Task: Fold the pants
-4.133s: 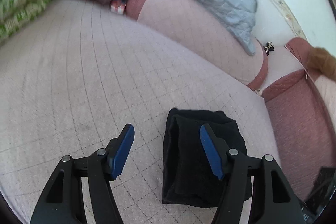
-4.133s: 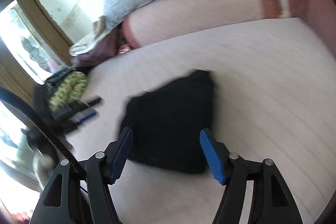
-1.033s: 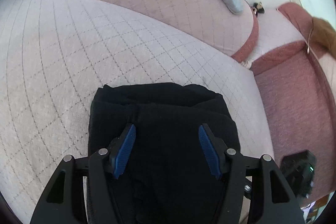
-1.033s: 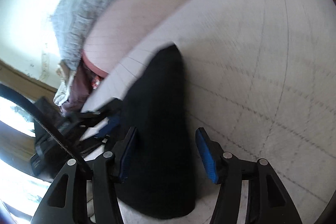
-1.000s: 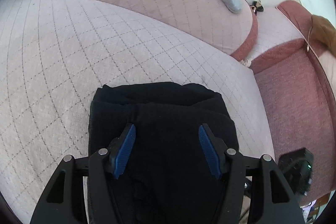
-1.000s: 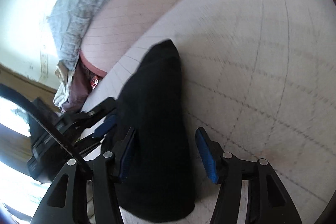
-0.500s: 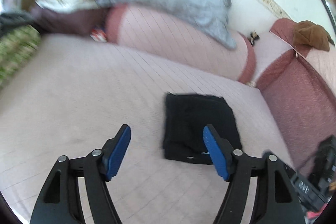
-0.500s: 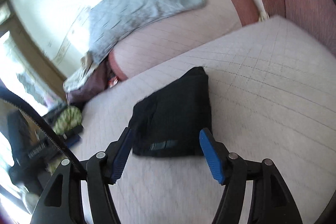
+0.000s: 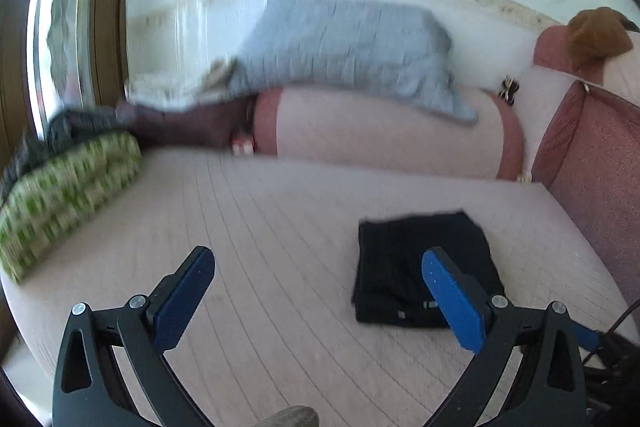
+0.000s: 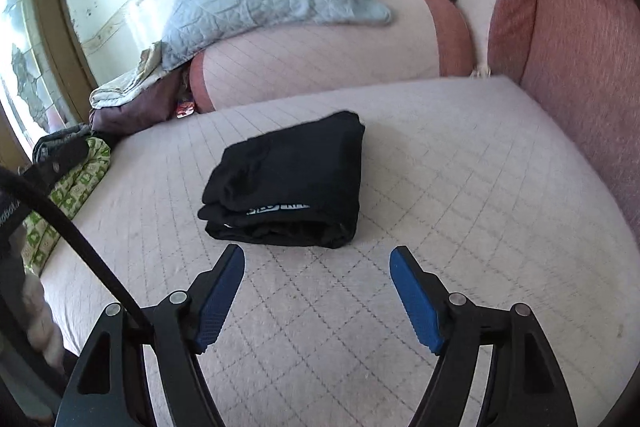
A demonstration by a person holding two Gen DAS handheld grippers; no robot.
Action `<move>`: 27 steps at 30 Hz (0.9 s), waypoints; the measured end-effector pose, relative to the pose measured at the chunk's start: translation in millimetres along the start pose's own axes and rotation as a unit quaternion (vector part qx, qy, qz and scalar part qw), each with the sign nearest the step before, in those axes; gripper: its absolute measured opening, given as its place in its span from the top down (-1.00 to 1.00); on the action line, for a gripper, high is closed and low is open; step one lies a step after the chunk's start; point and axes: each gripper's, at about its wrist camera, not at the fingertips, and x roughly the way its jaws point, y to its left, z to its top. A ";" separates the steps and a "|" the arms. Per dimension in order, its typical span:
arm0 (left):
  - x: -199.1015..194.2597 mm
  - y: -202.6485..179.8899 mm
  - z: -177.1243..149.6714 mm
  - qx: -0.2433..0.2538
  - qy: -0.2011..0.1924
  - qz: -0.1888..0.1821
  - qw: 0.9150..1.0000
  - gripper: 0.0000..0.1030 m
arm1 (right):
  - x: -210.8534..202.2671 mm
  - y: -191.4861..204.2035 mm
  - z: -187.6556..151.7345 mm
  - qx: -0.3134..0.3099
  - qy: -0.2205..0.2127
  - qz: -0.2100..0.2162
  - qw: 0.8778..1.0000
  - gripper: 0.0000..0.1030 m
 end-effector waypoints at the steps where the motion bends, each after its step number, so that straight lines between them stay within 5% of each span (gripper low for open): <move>1: 5.8 -0.1 -5.6 0.002 0.009 0.001 1.000 -1.00 | 8.6 0.0 -5.8 -0.005 0.004 0.000 1.000 -0.55; 8: 51.8 4.0 -38.4 -0.001 0.119 -0.007 0.993 -1.00 | 50.4 8.6 -27.9 -0.039 0.063 -0.015 0.997 -0.55; 21: 80.6 0.5 -54.8 -0.010 0.192 -0.031 0.981 -1.00 | 69.9 7.0 -34.3 -0.032 0.083 -0.016 0.996 -0.56; 27: 80.2 -4.2 -58.5 0.000 0.196 -0.031 0.980 -1.00 | 68.9 11.3 -35.9 -0.042 0.083 -0.013 0.996 -0.57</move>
